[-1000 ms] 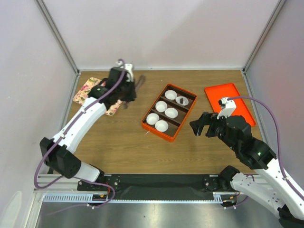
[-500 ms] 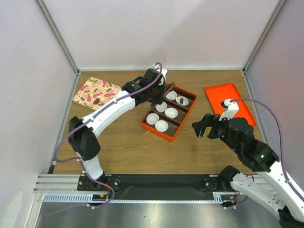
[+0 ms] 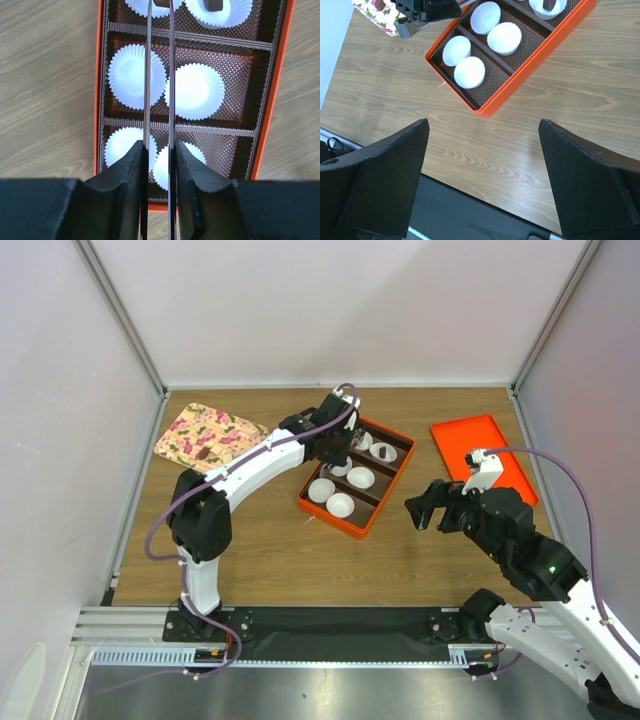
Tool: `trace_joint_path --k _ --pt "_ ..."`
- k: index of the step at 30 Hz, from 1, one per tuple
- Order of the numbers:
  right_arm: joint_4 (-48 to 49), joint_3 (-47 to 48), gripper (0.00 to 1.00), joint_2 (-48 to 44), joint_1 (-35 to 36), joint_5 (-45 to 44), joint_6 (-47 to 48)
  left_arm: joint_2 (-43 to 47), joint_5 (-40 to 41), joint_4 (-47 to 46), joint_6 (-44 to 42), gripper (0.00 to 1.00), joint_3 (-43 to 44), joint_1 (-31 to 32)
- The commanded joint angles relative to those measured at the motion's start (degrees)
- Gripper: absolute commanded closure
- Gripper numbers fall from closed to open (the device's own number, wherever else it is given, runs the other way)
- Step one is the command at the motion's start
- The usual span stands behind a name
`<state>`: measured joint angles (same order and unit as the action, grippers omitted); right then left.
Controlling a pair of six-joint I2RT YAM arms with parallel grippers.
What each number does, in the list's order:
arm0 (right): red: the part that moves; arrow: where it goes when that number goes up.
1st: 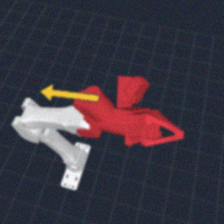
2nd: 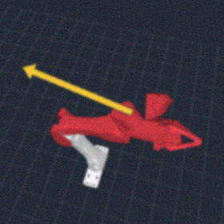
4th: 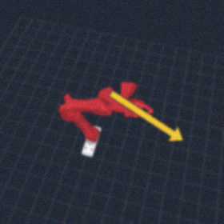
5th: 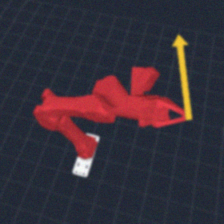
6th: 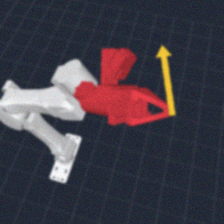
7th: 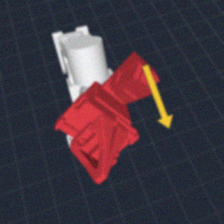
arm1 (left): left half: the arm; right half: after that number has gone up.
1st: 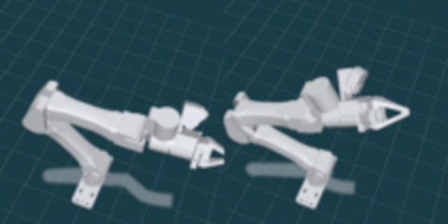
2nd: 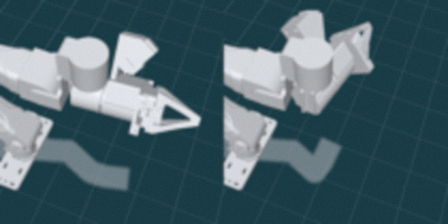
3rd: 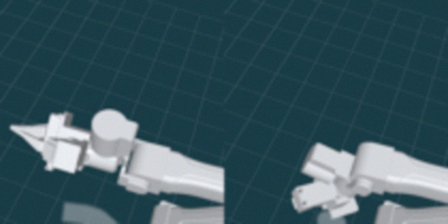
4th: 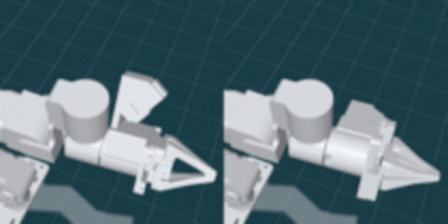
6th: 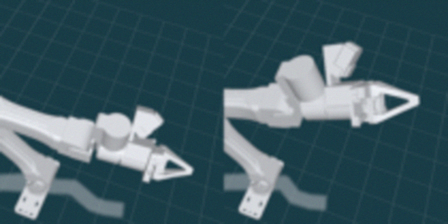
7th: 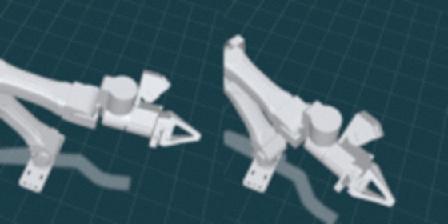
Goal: Pack the chocolate
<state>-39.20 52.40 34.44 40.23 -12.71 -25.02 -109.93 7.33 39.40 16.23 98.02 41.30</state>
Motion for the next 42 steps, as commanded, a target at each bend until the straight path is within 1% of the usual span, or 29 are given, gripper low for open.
trace_joint_path --k 1,10,17,27,28,30,33,36,40,42 --pt "0.4 1.7 0.03 -0.2 -0.2 -1.3 0.1 -0.7 1.4 -3.0 -0.8 0.77 2.1 0.1" --pt "0.4 1.5 0.03 -0.2 -0.2 -1.9 0.5 -2.1 2.1 -3.9 -0.8 0.72 0.7 0.1" --pt "0.3 1.3 0.03 -0.5 -0.2 -2.1 0.7 -2.4 2.5 -4.0 -1.1 0.65 1.0 0.1" --pt "0.4 1.5 0.03 -0.5 -0.2 -2.1 0.4 -1.6 3.1 -2.8 -1.6 0.57 2.7 0.1" --pt "0.4 1.5 0.03 -0.4 -0.2 -2.0 0.3 -1.5 3.0 -2.7 -1.6 0.55 2.9 0.1" --pt "0.4 1.4 0.03 -0.4 -0.3 -1.8 0.1 -1.0 3.0 -2.6 -1.6 0.54 3.1 0.1" --pt "0.5 1.6 0.03 -0.4 -0.2 -1.6 -0.1 0.1 4.0 -0.9 -1.8 0.54 3.8 0.1" --pt "0.6 1.6 0.03 -0.5 -0.2 -1.4 -0.5 2.7 6.8 1.7 -2.1 0.54 5.5 0.1" --pt "1.4 1.1 0.03 -0.1 -0.2 -0.6 -0.8 8.2 8.7 3.9 -2.3 0.54 6.5 -0.9" --pt "1.8 0.9 0.03 0.2 -0.2 0.2 -1.0 11.4 9.0 6.1 -1.4 0.55 6.7 -2.7"
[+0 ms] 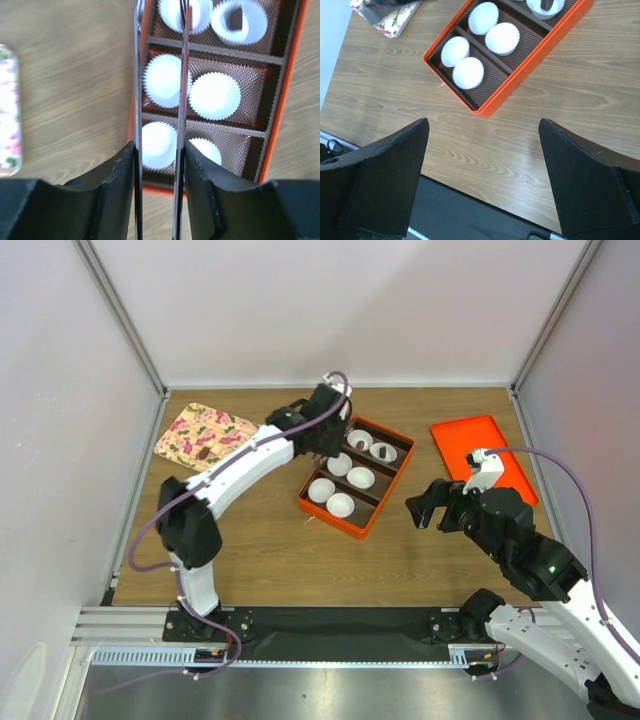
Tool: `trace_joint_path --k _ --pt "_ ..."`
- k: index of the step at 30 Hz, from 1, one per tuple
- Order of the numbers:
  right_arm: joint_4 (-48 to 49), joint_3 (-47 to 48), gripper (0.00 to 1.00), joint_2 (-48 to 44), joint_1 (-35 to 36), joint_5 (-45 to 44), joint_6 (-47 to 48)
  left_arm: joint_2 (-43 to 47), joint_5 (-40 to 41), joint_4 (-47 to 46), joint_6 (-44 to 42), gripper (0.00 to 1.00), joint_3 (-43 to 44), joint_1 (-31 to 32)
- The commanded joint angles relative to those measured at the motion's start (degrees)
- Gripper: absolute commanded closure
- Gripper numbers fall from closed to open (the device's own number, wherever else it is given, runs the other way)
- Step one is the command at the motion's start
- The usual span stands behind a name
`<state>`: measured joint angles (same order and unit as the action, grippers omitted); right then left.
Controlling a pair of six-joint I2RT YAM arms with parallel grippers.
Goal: Pack the chocolate
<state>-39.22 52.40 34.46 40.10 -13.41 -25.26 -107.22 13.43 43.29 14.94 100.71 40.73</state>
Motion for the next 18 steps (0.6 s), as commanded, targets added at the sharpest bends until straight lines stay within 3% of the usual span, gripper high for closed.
trace_joint_path --k 1,7,13,18 --pt "2.1 0.8 0.03 0.3 -0.1 1.0 -0.8 9.7 3.1 2.9 0.1 0.54 3.6 -3.0" --pt "2.9 0.0 0.03 0.1 -0.1 1.8 -1.0 19.8 3.5 4.0 2.3 0.54 -5.7 -11.9" --pt "3.9 -1.0 0.03 0.4 -0.1 2.8 -0.9 28.3 0.6 3.6 5.4 0.54 -20.3 -24.9" --pt "4.2 -1.4 0.03 0.8 -0.1 3.5 -0.8 31.2 1.1 1.8 6.7 0.53 -28.6 -29.5"
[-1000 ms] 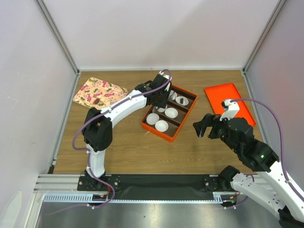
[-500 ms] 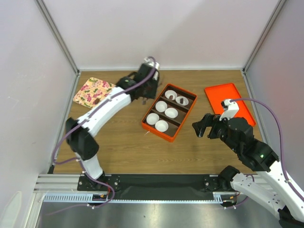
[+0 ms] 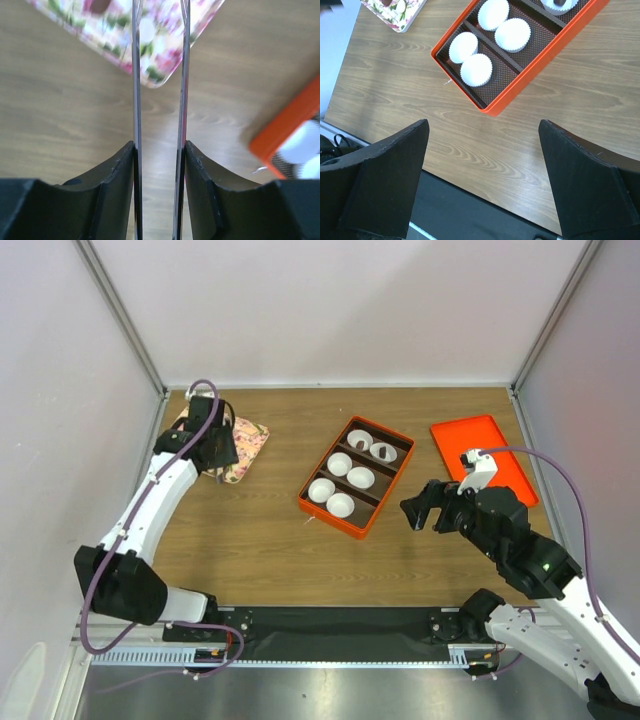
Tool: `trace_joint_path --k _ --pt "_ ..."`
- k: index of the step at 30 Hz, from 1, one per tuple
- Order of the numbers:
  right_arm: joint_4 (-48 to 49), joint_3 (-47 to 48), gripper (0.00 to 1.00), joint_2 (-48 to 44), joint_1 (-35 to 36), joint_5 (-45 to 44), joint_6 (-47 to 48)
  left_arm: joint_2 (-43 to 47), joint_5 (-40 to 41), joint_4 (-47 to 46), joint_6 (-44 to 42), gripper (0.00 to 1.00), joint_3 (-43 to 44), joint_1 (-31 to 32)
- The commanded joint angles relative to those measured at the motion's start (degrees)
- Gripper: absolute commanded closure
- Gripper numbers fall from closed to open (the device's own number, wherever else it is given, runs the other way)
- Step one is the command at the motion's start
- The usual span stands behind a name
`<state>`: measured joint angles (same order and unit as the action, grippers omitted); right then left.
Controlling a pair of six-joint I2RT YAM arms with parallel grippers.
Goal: Pack the chocolate
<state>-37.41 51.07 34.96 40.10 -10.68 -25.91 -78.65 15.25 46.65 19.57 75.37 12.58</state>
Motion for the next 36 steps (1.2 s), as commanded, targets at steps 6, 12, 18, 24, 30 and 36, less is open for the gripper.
trace_joint_path --k 6,12,18,24,30,36 --pt "2.4 -0.1 0.03 0.1 -0.2 0.8 0.1 2.5 -2.6 -4.7 2.3 0.53 -10.2 -3.8" --pt "2.3 0.1 0.03 -0.2 -0.1 0.7 0.2 1.4 -2.9 -5.9 2.0 0.53 -11.6 -3.9" --pt "2.3 0.3 0.03 -0.3 -0.2 0.6 0.4 -1.1 -3.4 -6.8 1.6 0.53 -11.5 -4.0" --pt "2.3 0.3 0.03 -0.3 -0.2 0.3 0.4 -2.3 -3.8 -7.8 1.7 0.53 -12.6 -4.0" --pt "2.3 0.1 0.03 -0.2 -0.2 0.1 0.4 -4.1 -3.5 -8.6 1.4 0.53 -12.7 -4.0" --pt "2.3 -0.1 0.03 -0.4 -0.3 -0.2 0.5 -5.8 -3.8 -9.5 1.0 0.55 -12.3 -4.0"
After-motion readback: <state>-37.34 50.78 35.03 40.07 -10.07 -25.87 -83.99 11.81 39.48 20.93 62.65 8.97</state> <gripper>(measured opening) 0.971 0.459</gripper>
